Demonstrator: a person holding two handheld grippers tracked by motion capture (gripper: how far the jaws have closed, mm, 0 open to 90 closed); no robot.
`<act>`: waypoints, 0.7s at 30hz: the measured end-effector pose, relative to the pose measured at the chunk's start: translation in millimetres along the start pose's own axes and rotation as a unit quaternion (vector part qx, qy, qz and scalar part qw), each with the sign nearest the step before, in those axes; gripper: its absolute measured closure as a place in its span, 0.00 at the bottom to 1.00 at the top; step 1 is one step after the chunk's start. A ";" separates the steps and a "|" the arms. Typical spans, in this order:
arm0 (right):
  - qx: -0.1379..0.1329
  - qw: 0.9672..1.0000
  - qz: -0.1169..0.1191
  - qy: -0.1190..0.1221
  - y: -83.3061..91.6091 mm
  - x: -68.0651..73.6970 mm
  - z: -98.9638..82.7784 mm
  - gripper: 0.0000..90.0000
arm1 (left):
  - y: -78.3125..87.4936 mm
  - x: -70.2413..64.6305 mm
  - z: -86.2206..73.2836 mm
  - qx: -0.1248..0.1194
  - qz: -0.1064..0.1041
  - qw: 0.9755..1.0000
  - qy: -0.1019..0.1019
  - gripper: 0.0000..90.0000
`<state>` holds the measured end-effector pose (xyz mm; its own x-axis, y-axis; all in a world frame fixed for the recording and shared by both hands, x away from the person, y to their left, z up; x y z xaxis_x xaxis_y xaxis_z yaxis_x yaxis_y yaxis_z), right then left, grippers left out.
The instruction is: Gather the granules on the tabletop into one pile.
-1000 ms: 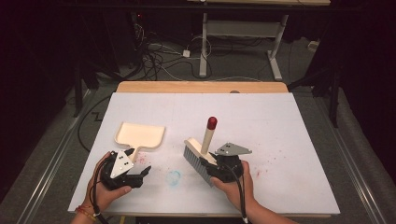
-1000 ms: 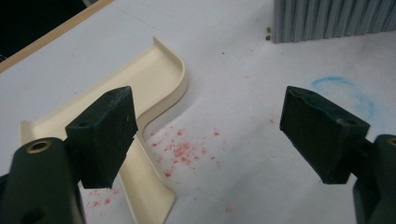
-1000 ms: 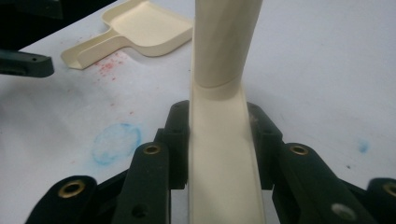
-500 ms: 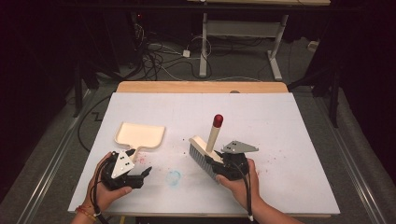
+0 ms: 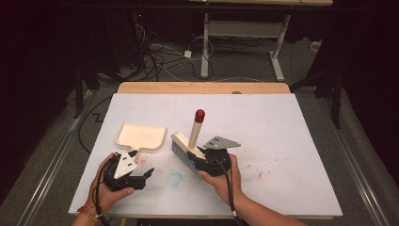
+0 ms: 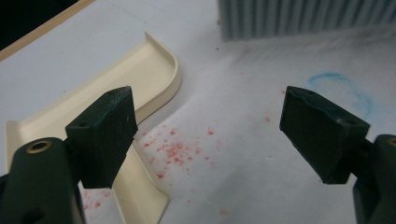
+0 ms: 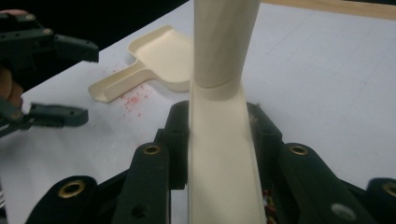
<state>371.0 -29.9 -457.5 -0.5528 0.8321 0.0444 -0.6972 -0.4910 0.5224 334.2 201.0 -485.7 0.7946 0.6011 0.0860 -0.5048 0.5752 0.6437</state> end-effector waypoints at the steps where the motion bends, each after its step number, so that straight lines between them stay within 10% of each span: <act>1: -0.001 1.000 -0.001 -0.002 -4.7 2.1 1.8 0.75 | -0.6 -0.2 -0.3 0.001 -0.001 1.000 0.000 0.20; 9: 0.005 0.998 -0.066 -0.025 -36.8 -10.3 6.7 0.75 | -0.7 -1.2 -2.3 0.006 -0.005 1.000 -0.002 0.20; 21: 0.019 0.994 -0.093 -0.061 -17.7 -51.5 -2.3 0.74 | -4.1 -4.6 -2.4 0.016 -0.013 1.000 -0.001 0.20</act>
<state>410.7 -64.7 -471.0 -0.3557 0.9335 0.0452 -0.7634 -0.3181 0.5621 331.8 197.2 -490.5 0.8078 0.5852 0.0707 -0.4729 0.5719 0.6703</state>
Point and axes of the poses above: each handheld gripper's, and its own axes: y roughly backward along the jaws, z roughly out of its top, x roughly to its left, the point moved 6 cm from there along -y, roughly forward along the jaws, and after that the axes turned 13 degrees about -z, right-handed, at the moved point
